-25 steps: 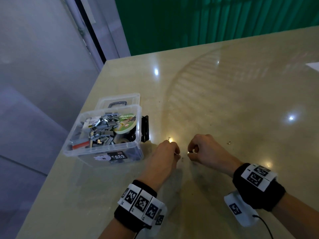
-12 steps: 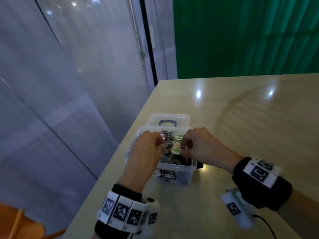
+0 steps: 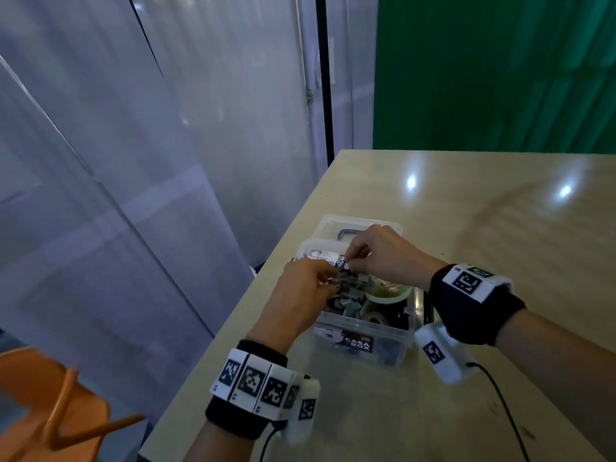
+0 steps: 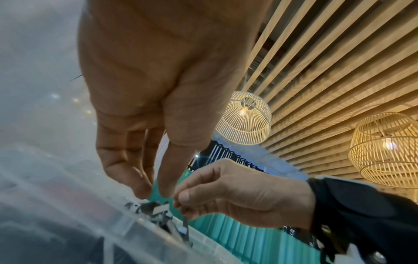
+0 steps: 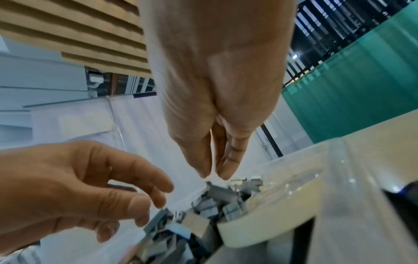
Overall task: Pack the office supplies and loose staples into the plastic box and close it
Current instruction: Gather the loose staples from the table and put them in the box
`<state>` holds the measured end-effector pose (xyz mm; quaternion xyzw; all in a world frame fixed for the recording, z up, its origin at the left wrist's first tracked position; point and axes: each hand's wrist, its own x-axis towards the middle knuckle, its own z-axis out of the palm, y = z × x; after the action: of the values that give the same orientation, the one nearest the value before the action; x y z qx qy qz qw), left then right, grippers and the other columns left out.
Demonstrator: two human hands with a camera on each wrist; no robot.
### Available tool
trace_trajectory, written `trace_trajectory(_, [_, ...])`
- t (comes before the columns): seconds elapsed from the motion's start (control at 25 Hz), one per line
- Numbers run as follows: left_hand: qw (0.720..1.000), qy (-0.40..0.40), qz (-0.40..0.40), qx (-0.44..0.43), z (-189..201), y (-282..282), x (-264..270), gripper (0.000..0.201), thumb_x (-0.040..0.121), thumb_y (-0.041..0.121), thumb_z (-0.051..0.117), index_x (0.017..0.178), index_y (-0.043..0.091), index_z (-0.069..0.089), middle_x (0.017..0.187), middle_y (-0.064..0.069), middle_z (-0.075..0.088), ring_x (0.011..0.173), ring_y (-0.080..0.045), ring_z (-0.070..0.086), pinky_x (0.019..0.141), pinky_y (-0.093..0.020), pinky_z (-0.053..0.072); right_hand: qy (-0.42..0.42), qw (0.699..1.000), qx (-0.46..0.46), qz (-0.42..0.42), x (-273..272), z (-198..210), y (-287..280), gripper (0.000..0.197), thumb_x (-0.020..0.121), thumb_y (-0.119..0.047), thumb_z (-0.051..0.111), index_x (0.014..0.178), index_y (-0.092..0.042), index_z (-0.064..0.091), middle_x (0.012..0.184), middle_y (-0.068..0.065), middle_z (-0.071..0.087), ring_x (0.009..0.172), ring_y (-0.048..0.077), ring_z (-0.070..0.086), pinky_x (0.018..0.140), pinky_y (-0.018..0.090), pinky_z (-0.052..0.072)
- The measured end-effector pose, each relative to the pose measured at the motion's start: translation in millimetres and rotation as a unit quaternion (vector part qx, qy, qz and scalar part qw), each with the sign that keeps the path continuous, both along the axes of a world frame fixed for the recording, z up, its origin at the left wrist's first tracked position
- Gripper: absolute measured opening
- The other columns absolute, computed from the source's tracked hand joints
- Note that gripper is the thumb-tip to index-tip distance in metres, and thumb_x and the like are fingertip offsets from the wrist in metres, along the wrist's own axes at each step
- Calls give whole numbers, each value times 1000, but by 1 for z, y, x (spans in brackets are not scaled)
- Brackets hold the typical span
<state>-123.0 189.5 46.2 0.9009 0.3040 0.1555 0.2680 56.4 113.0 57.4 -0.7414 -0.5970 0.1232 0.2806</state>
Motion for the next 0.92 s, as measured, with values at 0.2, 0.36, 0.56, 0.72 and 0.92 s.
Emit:
trace_trajectory(0.2, [999,-53,-3,-4,9,1,10,15,88,20,69,102,20,76,93,0,72,76,-10,68,74,-32,60,29,999,25,-19,19,16,-30,12,83,-7,74,80,-17,79,77,-7,75,73,2,69,70,19,54])
trace_trajectory(0.36, [998,-55,-27,6,14,-15,36,16,88,22,70,103,19,76,92,2,73,72,-3,63,64,-6,47,20,1000,-17,-15,27,19,-65,9,83,-10,76,82,-18,80,73,-10,74,68,-3,67,65,14,50])
trace_trajectory(0.56, [989,-73,-125,-15,25,-68,70,16,88,23,71,102,17,76,93,2,74,79,-7,68,77,-24,56,31,997,4,-77,34,21,-127,5,81,-10,80,78,-14,78,64,-5,70,55,-1,62,54,15,47])
trace_trajectory(0.72, [970,-17,-240,-29,6,-135,95,16,88,22,69,101,15,77,90,-1,73,79,-14,66,77,-30,55,45,989,-44,-135,36,-5,-196,13,82,-13,78,70,-14,72,55,-1,65,46,3,58,48,15,44])
trace_trajectory(0.92, [959,124,-252,-24,-55,-171,108,20,93,22,67,111,16,73,108,-6,70,95,-21,66,91,-37,55,79,966,-166,-181,34,-64,-247,11,86,-9,72,82,-17,78,69,-6,71,56,0,64,53,13,46])
